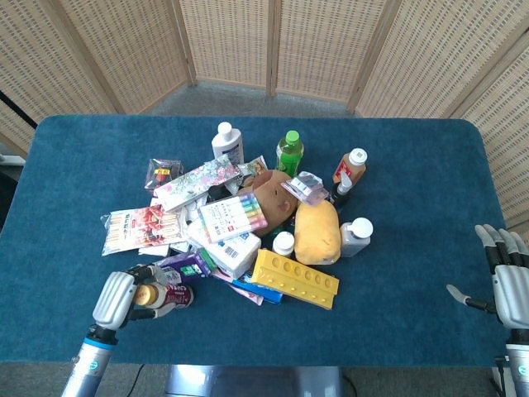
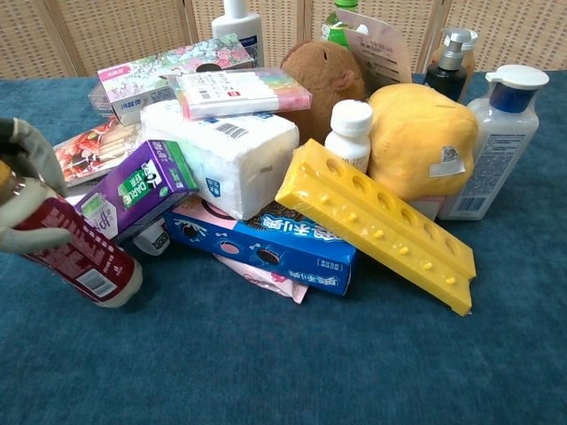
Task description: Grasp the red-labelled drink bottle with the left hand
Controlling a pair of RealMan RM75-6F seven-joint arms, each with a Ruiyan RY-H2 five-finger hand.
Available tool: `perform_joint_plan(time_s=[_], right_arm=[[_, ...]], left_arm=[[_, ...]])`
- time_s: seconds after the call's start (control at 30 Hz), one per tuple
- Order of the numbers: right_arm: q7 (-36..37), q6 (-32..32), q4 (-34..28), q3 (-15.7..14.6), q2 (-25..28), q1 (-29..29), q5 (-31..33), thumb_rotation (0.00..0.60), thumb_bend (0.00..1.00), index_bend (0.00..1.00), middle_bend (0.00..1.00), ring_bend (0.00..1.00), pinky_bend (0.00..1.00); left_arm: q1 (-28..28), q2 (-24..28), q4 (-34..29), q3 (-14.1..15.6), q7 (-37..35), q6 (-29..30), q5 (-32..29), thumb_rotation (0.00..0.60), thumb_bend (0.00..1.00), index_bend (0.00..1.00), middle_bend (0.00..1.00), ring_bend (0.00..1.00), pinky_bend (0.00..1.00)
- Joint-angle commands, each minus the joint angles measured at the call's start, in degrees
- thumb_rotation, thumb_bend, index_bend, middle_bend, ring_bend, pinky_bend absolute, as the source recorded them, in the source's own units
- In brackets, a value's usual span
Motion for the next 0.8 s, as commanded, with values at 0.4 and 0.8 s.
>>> perform_joint_plan(time_s=[0.4, 0.8], right_arm=[[-1.2, 0.0, -0.6, -0.4, -0.3, 0.0, -0.4, 0.492, 0.00, 0.00, 0.00, 0.00, 0.00], [-1.9, -0.1, -0.9, -0.5, -0.3, 0.0, -0.4, 0.493, 0.00, 0.00, 0.00, 0.00, 0.00]], left_arm=[[-1.2, 15.5, -17.7, -10.2, 0.1, 6.8, 0.1, 0.600, 0.01, 0.80, 0.79, 0.65, 0.63], [-3.6, 19.4, -24.0, -14.8, 3.9, 6.4, -2.2, 0.600, 0.01, 0.79, 0.79, 0.64, 0.63]])
